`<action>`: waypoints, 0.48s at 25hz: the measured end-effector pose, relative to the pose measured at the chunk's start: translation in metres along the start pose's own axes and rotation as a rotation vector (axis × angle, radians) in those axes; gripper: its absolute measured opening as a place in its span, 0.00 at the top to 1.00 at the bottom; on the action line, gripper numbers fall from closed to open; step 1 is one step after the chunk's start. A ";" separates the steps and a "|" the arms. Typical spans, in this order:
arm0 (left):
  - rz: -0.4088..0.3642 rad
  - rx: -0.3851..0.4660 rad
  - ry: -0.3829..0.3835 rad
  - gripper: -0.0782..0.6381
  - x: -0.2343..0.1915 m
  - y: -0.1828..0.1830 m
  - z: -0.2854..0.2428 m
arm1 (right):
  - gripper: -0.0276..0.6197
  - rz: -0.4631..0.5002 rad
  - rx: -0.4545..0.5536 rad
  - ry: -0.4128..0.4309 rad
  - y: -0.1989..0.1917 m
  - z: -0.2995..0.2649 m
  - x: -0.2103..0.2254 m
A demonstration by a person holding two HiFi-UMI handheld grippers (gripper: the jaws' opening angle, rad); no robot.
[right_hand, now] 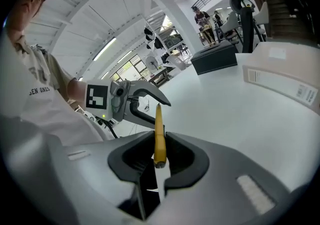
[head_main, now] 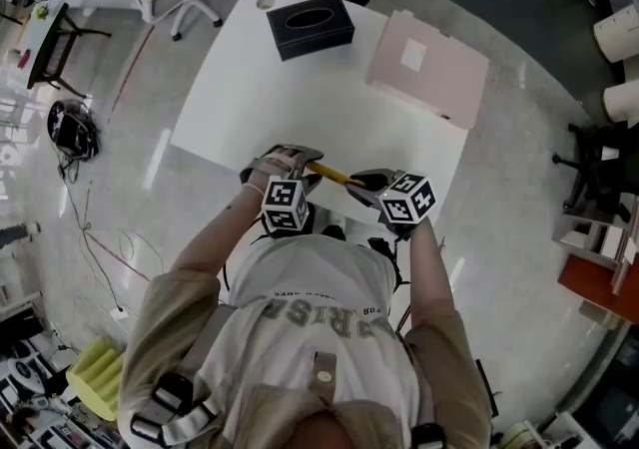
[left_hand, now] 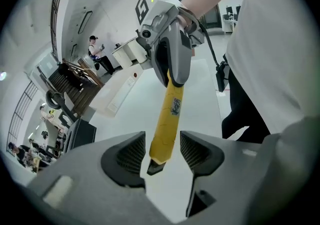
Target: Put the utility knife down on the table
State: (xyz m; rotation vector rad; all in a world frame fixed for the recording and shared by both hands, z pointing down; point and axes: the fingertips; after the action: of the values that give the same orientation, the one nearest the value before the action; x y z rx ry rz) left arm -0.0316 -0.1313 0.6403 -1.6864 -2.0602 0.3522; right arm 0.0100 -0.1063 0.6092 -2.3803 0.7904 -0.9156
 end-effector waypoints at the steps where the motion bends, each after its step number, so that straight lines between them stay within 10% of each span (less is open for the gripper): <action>1: 0.002 -0.006 0.001 0.58 0.001 -0.003 0.000 | 0.84 -0.010 -0.004 0.001 -0.001 -0.001 0.001; 12: -0.050 -0.028 0.020 0.58 0.000 -0.015 -0.005 | 0.84 -0.152 -0.021 0.055 -0.012 -0.007 0.009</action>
State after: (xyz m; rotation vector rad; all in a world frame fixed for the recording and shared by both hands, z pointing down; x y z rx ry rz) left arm -0.0424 -0.1352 0.6517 -1.6443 -2.0979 0.2909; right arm 0.0147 -0.1052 0.6250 -2.4699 0.6493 -1.0419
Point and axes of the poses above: the fingertips, and each gripper's own axes: z backward along the fingers, x to its right, y out of its top, and after that the axes turned 11 degrees about -y, right-handed
